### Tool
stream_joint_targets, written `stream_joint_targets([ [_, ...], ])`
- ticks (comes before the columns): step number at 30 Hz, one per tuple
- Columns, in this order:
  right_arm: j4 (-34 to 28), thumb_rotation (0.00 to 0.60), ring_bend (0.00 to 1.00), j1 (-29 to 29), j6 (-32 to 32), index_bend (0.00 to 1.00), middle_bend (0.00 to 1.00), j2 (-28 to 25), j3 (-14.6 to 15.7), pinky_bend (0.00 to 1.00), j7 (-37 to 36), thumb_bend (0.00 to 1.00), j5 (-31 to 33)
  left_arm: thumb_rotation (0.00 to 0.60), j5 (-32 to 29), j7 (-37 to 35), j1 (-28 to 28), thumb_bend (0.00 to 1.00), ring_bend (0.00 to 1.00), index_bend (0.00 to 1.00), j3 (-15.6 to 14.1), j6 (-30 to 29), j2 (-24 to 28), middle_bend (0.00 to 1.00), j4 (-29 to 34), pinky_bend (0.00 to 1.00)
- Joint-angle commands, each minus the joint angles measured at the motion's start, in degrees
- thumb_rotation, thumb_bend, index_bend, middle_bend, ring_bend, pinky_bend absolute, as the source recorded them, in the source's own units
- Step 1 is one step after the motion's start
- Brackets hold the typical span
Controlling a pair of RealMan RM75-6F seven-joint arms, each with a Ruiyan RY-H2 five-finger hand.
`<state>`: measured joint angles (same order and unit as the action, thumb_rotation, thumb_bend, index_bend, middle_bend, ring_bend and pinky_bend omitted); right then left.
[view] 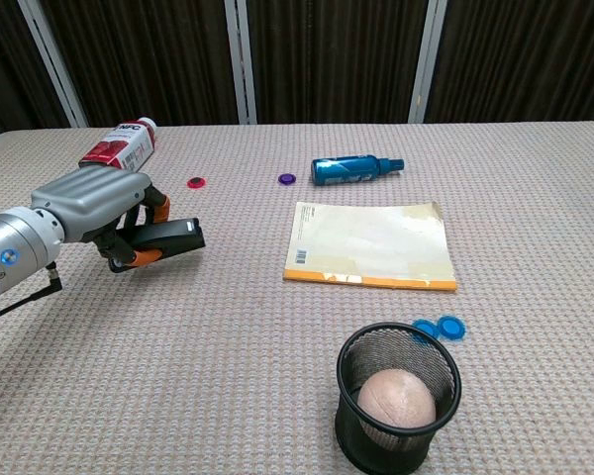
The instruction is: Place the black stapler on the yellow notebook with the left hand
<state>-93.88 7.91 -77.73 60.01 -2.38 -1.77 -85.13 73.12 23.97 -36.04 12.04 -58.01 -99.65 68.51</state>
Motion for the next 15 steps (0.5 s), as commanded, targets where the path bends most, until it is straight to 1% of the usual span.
stream_joint_targets([
  [1,-0.1,0.6,0.0,-0.08,-0.2,0.0,0.0,-0.1,0.02,0.0,-0.2,0.08,-0.11,0.6,0.54,-0.13,-0.44,0.37,0.52,0.64,0.31,-1.16,0.45,0.57,1.58,0.53],
  [5,-0.2,0.6,0.0,-0.14,-0.47,0.0,0.0,-0.37,0.11,0.0,-0.95,0.08,-0.55,0.6,-0.57,-0.65,-2.48,0.37,0.52,0.64,2.4,-0.62,-0.19,0.57,2.78,0.53],
  [6,-0.21,0.6,0.0,-0.08,-0.47,0.0,0.0,-0.6,0.11,0.0,-1.7,0.08,-0.78,0.6,-0.68,-0.43,-5.17,0.37,0.52,0.64,4.08,0.8,-1.77,0.57,2.48,0.53],
  [11,0.24,0.6,0.0,0.02,-0.32,0.0,0.0,-1.2,0.26,0.0,-3.78,0.08,-1.27,0.6,-3.55,0.7,-9.89,0.37,0.52,0.64,7.38,3.07,-5.65,0.57,-0.63,0.53],
  [15,0.57,0.6,0.0,0.06,-0.29,0.0,0.0,-1.61,0.35,0.0,-5.31,0.09,-1.61,0.6,-4.31,0.06,-13.52,0.37,0.52,0.64,9.03,4.54,-8.81,0.57,-3.77,0.54],
])
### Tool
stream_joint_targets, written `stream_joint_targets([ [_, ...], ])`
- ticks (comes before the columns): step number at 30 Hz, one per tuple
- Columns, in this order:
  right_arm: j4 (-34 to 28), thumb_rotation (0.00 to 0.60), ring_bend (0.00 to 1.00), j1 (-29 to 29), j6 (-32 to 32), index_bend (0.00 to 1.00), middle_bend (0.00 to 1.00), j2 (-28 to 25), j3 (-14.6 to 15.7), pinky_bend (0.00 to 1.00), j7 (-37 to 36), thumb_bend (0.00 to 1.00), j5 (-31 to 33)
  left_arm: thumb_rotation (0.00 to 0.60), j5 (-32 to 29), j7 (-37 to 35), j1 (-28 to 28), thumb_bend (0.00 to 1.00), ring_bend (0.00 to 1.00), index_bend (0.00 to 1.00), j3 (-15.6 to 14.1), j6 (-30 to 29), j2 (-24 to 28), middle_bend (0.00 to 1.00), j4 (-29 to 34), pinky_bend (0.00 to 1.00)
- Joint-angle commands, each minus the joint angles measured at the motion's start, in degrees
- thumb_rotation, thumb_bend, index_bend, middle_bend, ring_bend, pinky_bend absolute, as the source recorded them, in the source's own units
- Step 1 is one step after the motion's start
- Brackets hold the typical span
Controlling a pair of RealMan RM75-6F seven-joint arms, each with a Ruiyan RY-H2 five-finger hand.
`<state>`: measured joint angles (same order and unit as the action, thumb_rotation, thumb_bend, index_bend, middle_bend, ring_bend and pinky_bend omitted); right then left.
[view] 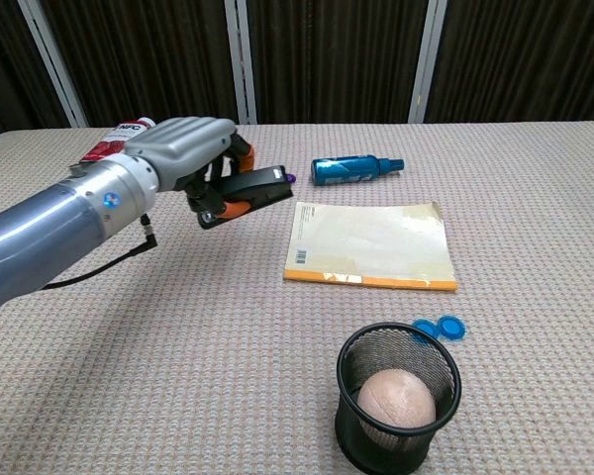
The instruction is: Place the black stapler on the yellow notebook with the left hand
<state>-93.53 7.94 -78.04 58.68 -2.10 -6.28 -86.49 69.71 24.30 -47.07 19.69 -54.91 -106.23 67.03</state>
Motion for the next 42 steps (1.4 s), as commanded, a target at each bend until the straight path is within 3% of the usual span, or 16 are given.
stream_joint_targets([
  [1,0.31,0.6,0.0,0.03,-0.03,0.0,0.0,-0.44,0.08,0.0,-1.3,0.09,-0.34,0.6,-1.13,-0.27,-3.66,0.37,0.52,0.64,1.66,2.24,-3.11,0.57,-3.34,0.54],
  [6,1.24,0.6,0.0,-0.44,-0.94,0.0,0.0,-1.49,0.01,0.0,-5.23,0.09,-0.59,0.6,-3.63,0.59,-12.28,0.37,0.52,0.64,4.01,7.64,-10.76,0.57,-12.96,0.53],
  [17,2.48,0.6,0.0,-1.38,-2.51,0.0,0.0,-2.43,0.21,0.0,-9.1,0.09,-1.14,0.6,-3.06,-3.91,-20.45,0.36,0.51,0.64,4.83,10.19,-18.99,0.56,-26.46,0.53],
  [19,2.59,0.6,0.0,-1.51,-2.7,0.0,0.0,-2.46,0.25,0.0,-9.27,0.08,-1.2,0.6,-2.86,-4.61,-21.06,0.35,0.5,0.6,4.68,10.26,-19.71,0.54,-27.9,0.53],
  [22,2.65,0.6,0.0,-1.58,-2.71,0.0,0.0,-2.39,0.35,0.0,-9.11,0.09,-1.29,0.6,-2.52,-5.47,-21.26,0.31,0.42,0.41,3.96,10.61,-19.83,0.43,-28.62,0.49],
  [26,2.27,0.6,0.0,-1.66,-2.92,0.0,0.0,-2.06,0.36,0.0,-7.9,0.08,-1.36,0.6,-2.49,-4.74,-19.65,0.26,0.31,0.16,3.08,9.46,-17.28,0.27,-24.61,0.43],
  [30,2.11,0.6,0.0,-1.7,-3.01,0.0,0.0,-1.98,0.23,0.0,-7.48,0.09,-1.13,0.6,-4.68,-1.28,-18.07,0.24,0.24,0.03,3.19,9.08,-14.37,0.19,-19.49,0.38],
  [37,1.85,0.6,0.0,-1.46,-2.63,0.0,0.0,-1.93,0.09,0.0,-6.72,0.09,-0.97,0.6,-3.76,3.75,-12.13,0.24,0.12,0.0,0.34,1.35,-6.7,0.07,-4.48,0.31],
  [38,1.88,0.6,0.0,-1.48,-2.67,0.0,0.0,-1.87,0.08,0.0,-6.67,0.08,-0.98,0.6,-3.15,4.9,-10.57,0.24,0.09,0.0,-0.8,-0.47,-4.99,0.05,-1.26,0.3],
  [40,1.89,0.6,0.0,-1.48,-2.85,0.0,0.0,-1.87,-0.06,0.0,-6.68,0.08,-0.93,0.6,-0.86,10.74,-5.02,0.24,0.06,0.0,-5.85,-6.55,1.54,0.02,9.02,0.27],
  [42,1.85,0.6,0.0,-1.49,-2.96,0.0,0.0,-1.84,-0.17,0.0,-6.57,0.09,-0.85,0.6,-0.46,14.53,-2.2,0.24,0.03,0.0,-8.32,-9.49,5.32,0.0,14.92,0.25],
])
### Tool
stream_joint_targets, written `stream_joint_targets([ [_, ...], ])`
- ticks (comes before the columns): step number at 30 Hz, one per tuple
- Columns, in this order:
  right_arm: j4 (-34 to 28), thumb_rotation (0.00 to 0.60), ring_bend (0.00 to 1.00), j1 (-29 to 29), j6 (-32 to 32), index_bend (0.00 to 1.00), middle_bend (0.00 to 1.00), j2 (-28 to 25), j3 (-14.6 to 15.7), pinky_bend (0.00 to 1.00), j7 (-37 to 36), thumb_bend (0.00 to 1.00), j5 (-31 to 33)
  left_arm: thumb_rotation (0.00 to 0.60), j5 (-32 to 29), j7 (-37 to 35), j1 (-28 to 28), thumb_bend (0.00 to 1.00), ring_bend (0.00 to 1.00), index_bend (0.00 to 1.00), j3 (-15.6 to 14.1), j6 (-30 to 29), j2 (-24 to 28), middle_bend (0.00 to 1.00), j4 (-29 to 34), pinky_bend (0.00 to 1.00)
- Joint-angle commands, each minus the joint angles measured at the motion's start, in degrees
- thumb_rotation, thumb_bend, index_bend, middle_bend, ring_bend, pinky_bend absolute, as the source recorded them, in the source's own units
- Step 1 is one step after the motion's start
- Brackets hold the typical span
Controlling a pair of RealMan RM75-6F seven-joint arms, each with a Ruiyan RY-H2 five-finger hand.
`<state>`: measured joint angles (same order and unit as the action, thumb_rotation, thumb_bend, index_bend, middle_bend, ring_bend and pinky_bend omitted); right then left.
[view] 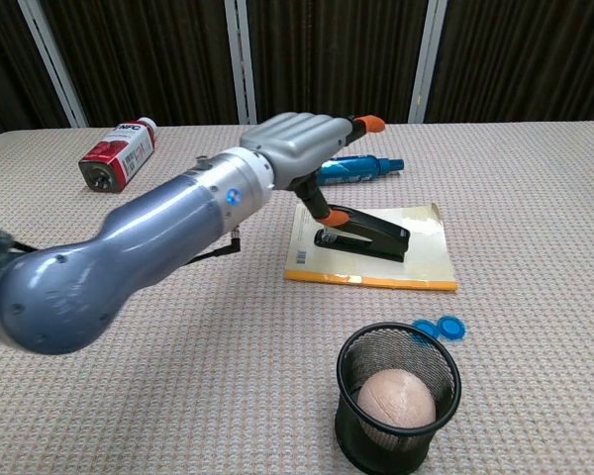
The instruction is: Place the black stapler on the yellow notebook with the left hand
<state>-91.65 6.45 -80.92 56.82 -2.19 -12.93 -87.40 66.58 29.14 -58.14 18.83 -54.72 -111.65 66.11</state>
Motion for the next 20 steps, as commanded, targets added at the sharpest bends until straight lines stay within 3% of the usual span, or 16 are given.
stream_joint_targets([
  [1,-0.11,0.6,0.0,-0.03,-0.21,0.0,0.0,0.05,-0.15,0.0,0.24,0.08,0.12,0.6,3.01,11.88,10.77,0.24,0.02,0.0,-9.12,-11.8,13.02,0.0,19.13,0.24],
  [6,-0.66,0.6,0.0,-0.07,-0.34,0.0,0.0,0.41,-0.14,0.0,1.82,0.08,0.11,0.6,5.95,16.2,18.75,0.25,0.0,0.0,-15.83,-21.26,20.45,0.0,28.47,0.21],
  [8,-1.0,0.6,0.0,0.03,-0.1,0.0,0.0,0.83,0.01,0.0,3.59,0.08,0.0,0.6,8.25,16.53,23.19,0.25,0.0,0.0,-20.08,-25.77,24.51,0.0,31.35,0.21],
  [10,-1.69,0.6,0.0,0.7,1.14,0.0,0.0,1.82,0.24,0.0,6.99,0.09,-0.06,0.6,12.95,15.03,30.14,0.25,0.0,0.0,-25.55,-34.55,29.25,0.0,31.17,0.21],
  [14,-2.47,0.6,0.0,0.94,1.61,0.0,0.0,2.71,0.31,0.0,9.83,0.09,0.18,0.6,13.5,9.63,37.07,0.25,0.0,0.0,-27.32,-40.89,30.93,0.0,29.29,0.2],
  [20,-2.73,0.6,0.0,0.66,1.25,0.0,0.0,2.9,-0.01,0.0,10.58,0.08,1.1,0.6,13.83,5.81,41.38,0.26,0.0,0.0,-26.93,-42.19,30.98,0.0,25.5,0.16],
])
